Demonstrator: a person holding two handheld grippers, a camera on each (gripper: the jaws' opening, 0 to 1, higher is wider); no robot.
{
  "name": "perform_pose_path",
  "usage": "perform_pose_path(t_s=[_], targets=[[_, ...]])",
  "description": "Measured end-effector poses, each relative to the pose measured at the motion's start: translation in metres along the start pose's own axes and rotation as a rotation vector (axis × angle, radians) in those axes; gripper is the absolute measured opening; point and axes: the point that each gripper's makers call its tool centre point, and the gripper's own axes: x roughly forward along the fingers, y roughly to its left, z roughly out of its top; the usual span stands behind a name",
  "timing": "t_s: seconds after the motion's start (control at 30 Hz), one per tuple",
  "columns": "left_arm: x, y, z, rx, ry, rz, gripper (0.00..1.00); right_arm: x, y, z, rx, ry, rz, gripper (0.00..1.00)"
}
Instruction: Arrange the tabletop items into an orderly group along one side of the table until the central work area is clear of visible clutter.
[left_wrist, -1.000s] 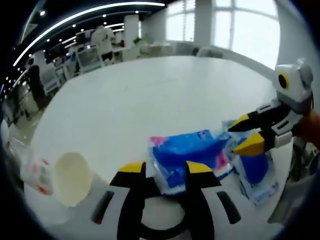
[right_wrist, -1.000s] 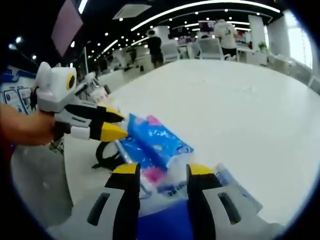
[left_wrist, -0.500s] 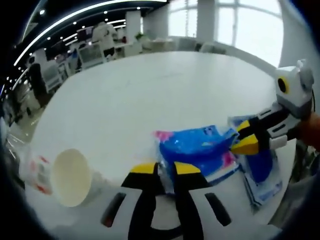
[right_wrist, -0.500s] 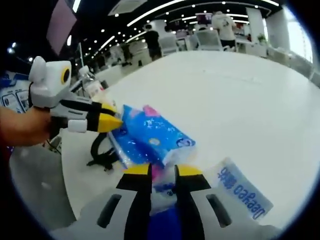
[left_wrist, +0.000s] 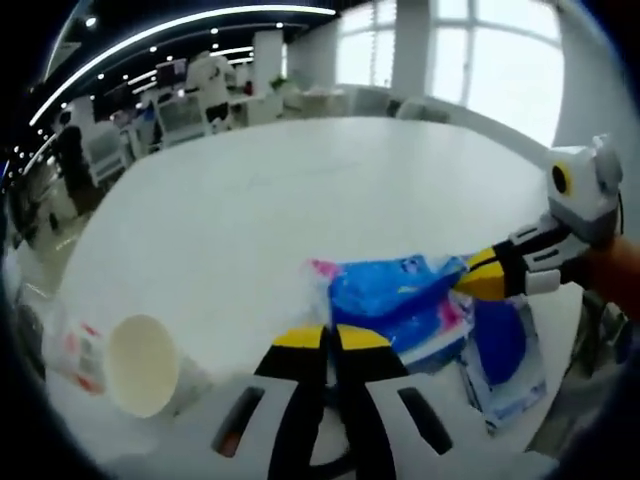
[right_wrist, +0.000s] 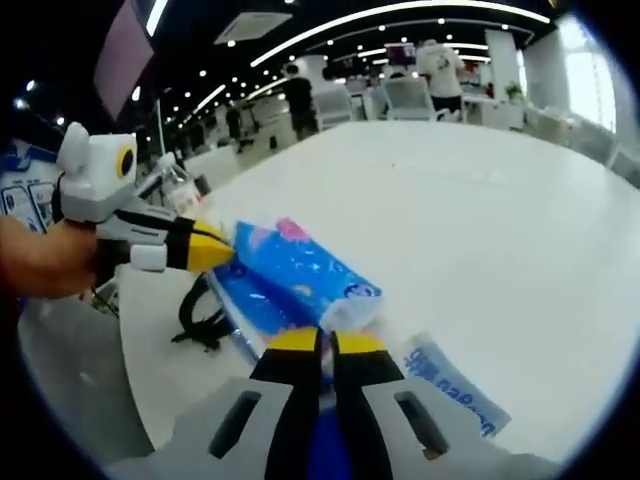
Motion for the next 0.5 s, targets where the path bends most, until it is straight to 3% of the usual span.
perform_pose_path(t_s=[0.2,0.5], targets=[[0.0,-0.021,0.023,0.016,-0.047,-0.032,0.0,-0.024,-0.02,0.012,-0.01,-0.044,-0.056,0.03],[0.016,-0.055,0.052,-0.008,-0.129,-0.09,0.0,-0.054,-0.055,0.021,0.0,-0.095,-0.151,0.03]])
